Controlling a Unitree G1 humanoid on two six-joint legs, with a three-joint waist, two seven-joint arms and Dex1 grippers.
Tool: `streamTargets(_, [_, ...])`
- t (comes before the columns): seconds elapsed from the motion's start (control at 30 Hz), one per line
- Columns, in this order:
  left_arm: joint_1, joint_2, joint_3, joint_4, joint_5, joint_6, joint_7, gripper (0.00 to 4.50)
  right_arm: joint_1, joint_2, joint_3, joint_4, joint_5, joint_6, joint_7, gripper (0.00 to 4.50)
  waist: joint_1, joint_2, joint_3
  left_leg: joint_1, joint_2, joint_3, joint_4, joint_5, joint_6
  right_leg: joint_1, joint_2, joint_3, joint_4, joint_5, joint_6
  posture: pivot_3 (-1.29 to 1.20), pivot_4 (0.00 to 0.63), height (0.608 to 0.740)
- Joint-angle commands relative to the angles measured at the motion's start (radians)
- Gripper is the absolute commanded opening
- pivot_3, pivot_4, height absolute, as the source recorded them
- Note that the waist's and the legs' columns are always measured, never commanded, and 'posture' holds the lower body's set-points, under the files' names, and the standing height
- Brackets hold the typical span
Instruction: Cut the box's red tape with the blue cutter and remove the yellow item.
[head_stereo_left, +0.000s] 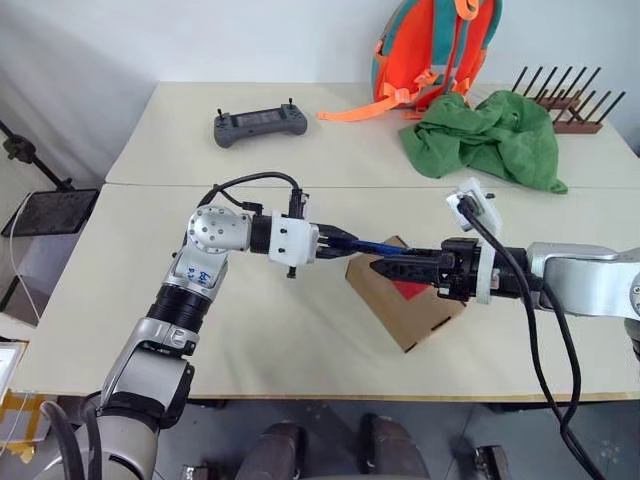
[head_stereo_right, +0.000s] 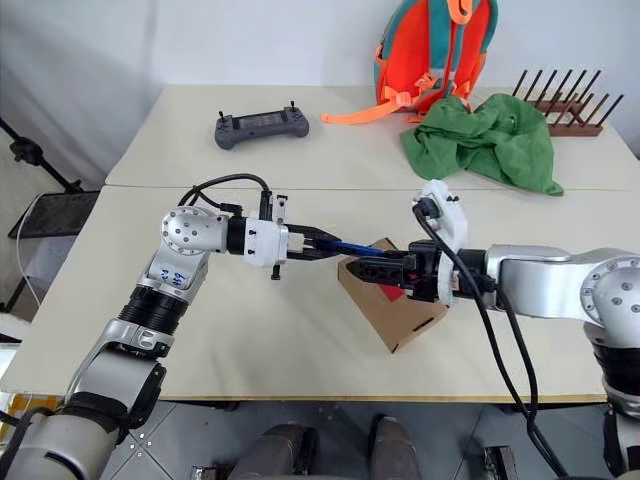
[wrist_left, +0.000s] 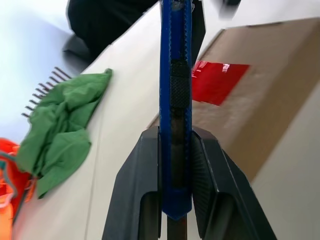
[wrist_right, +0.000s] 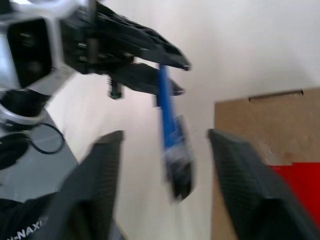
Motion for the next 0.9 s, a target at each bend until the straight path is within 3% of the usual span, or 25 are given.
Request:
streamTargets(0.03, [0.007,0.0,0.017,-0.022,-0.008,-0.007,0.031,0.43,0.019,-0.024,-0.065,-0.05,0.019,-0.047,0.012,4.14,-0.001,0.0,0.0,0.0,0.0,0.0,0.0,0.0,0.0,0.0,0.0,0.0,0.0,0.0,0.0,0.0,0.15,0.74])
streamTargets(0.07, [0.01,-0.001,0.015,-0.023,-0.005,-0.009,0.034,0.43,0.029,-0.019,-0.072,-0.05,0.019,-0.063,-0.001,4.47,-0.001,0.0,0.0,0.0,0.0,0.0,0.0,0.0,0.0,0.0,0.0,0.0,0.0,0.0,0.0,0.0,0.15,0.74])
streamTargets(0.6, [0.014,-0.003,0.0,-0.014,0.011,-0.026,0.05,0.43,0.018,0.009,-0.027,-0.01,0.019,-0.102,-0.015,4.47,0.0,0.0,0.0,0.0,0.0,0.0,0.0,0.0,0.0,0.0,0.0,0.0,0.0,0.0,0.0,0.0,0.15,0.74])
streamTargets(0.7, [0.013,-0.003,0.0,-0.014,0.014,-0.025,0.055,0.43,0.014,0.018,-0.02,-0.004,0.019,-0.102,-0.015,3.88,0.0,0.0,0.0,0.0,0.0,0.0,0.0,0.0,0.0,0.0,0.0,0.0,0.0,0.0,0.0,0.0,0.15,0.74])
streamTargets(0.8, [0.013,-0.004,-0.002,-0.016,0.015,-0.025,0.057,0.43,0.007,0.026,-0.005,0.001,0.015,-0.101,-0.024,2.89,-0.001,0.0,0.0,0.0,0.0,0.0,0.0,0.0,0.0,0.0,0.0,0.0,0.0,0.0,0.0,0.0,0.15,0.74])
streamTargets(0.9, [0.014,-0.006,-0.004,-0.022,0.016,-0.022,0.058,0.43,0.004,0.029,0.002,0.004,0.013,-0.099,-0.022,2.85,-0.001,0.0,0.0,0.0,0.0,0.0,0.0,0.0,0.0,0.0,0.0,0.0,0.0,0.0,0.0,0.0,0.15,0.74])
